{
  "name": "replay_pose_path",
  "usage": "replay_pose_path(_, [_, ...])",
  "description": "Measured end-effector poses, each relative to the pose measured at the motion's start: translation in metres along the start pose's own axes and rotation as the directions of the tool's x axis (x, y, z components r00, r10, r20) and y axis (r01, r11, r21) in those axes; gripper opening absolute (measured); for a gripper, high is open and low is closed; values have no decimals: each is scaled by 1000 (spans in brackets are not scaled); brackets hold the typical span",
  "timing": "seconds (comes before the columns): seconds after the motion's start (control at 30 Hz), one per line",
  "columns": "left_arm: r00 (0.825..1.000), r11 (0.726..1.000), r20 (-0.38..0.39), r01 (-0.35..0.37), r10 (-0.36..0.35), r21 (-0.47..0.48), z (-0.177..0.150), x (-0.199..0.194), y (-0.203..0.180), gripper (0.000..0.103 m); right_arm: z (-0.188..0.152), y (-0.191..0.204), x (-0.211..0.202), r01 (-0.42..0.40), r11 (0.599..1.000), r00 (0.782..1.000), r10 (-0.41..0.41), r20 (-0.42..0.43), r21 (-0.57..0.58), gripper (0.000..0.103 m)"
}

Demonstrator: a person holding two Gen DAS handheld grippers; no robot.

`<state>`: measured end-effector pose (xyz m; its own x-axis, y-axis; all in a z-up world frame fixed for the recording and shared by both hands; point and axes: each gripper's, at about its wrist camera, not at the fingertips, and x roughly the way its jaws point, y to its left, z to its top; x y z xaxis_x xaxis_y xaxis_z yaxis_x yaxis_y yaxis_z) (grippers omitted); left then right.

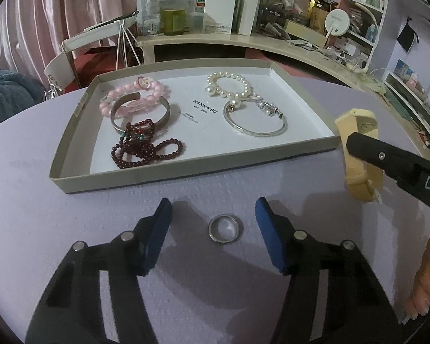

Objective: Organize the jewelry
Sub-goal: 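Grasp the silver ring with the left tool while the right tool holds the watch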

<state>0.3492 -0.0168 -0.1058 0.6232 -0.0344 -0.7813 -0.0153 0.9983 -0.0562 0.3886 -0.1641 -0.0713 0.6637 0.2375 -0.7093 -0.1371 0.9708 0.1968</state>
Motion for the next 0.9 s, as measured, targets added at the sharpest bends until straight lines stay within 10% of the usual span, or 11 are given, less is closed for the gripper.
replay_pose_path(0.5, [1000,1000,11,-27,27,7,-2,-1,1,1,2,4,-2,-9,1000,1000,9,4,-3,40])
replay_pose_path(0.8, [998,998,33,48,-46,-48,-6,-9,16,4,2,6,-4,-14,1000,1000,14,9,2,40])
replay_pose_path(0.9, [997,997,58,62,-59,-53,-9,-18,21,34,3,4,-4,-14,1000,1000,14,10,7,40])
